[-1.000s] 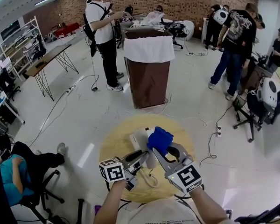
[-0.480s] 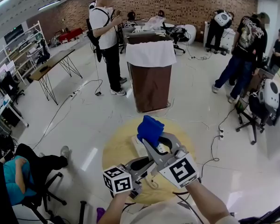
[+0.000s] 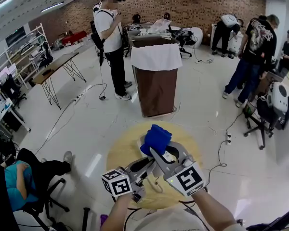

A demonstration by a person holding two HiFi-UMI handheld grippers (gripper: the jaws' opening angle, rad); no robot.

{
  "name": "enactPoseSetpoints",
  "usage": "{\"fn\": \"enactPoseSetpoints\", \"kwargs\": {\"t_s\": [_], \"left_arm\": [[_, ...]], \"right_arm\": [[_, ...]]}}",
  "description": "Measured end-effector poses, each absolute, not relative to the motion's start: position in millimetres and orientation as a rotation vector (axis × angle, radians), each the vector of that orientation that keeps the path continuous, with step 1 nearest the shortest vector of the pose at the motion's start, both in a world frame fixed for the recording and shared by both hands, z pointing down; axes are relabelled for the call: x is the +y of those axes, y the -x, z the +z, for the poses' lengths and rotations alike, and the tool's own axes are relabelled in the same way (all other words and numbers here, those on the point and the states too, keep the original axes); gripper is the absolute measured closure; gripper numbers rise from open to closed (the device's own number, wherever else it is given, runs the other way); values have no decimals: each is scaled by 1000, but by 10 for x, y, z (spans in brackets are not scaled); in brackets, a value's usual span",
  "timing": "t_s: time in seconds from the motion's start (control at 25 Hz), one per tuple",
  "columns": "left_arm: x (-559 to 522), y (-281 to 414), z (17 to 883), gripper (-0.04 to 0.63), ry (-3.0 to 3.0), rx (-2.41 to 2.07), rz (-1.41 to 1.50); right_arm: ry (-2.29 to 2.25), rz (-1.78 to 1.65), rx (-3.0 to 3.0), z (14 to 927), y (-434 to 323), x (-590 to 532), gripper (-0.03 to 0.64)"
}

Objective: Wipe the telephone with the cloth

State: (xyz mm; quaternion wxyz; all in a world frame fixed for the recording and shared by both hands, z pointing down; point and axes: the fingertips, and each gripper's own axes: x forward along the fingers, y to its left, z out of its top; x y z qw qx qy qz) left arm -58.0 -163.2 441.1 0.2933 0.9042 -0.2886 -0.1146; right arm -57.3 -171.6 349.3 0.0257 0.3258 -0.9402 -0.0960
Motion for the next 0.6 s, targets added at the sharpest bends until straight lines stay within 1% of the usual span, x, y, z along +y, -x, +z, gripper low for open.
{"fn": "enactPoseSetpoints", "kwargs": {"t_s": [0.6], "left_arm": [[-1823,892,4091,520,-2357,-816,-472]], "right_arm": [[-1053,-270,-2917,3675,495,-1497,546]]}}
